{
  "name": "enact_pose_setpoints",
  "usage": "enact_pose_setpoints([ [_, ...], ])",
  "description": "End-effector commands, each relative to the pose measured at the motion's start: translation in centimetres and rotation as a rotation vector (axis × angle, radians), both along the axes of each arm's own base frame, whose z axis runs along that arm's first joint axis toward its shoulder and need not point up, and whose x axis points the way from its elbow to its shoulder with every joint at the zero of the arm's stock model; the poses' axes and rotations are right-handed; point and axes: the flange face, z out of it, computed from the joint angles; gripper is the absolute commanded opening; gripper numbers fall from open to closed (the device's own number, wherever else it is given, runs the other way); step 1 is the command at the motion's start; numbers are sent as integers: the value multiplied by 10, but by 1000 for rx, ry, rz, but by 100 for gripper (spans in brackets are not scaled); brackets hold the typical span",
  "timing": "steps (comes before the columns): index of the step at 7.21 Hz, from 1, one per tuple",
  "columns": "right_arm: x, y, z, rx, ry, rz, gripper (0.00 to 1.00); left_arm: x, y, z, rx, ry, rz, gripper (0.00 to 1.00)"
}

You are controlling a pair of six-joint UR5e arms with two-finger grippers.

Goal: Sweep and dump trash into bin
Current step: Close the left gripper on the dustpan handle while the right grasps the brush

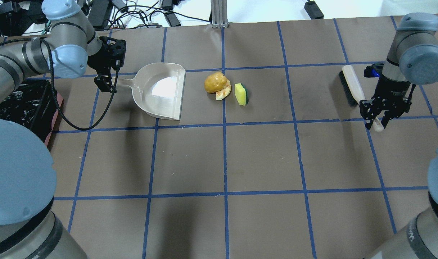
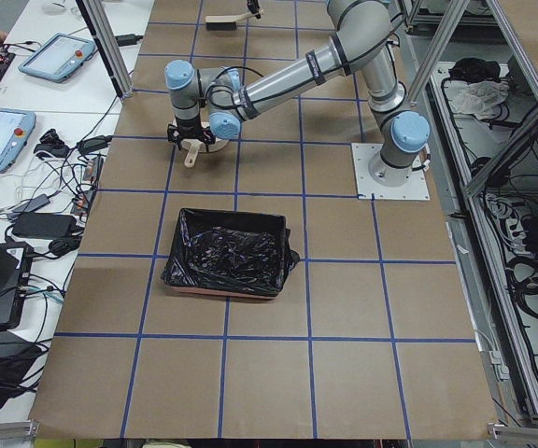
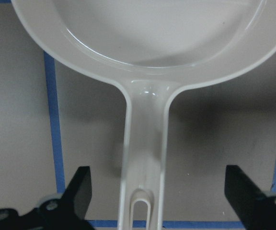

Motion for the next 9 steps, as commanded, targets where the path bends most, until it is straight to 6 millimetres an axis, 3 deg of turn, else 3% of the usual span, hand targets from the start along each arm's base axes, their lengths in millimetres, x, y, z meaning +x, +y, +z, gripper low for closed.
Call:
enact_pose_setpoints([
  [1,1,0,2,-5,1,2,41,-9,-4,-7,-15,-12,-23,100],
  [4,1,-2,7,-16,5,4,15,-7,-6,-26,21,-12,-22,100],
  [6,12,-3,33,-56,31,13,13,-7,-6,-43,48,-6,-21,100],
  [9,120,-11,65,-65,113,49,11,-15,-9,-56,61,17,-55,100],
])
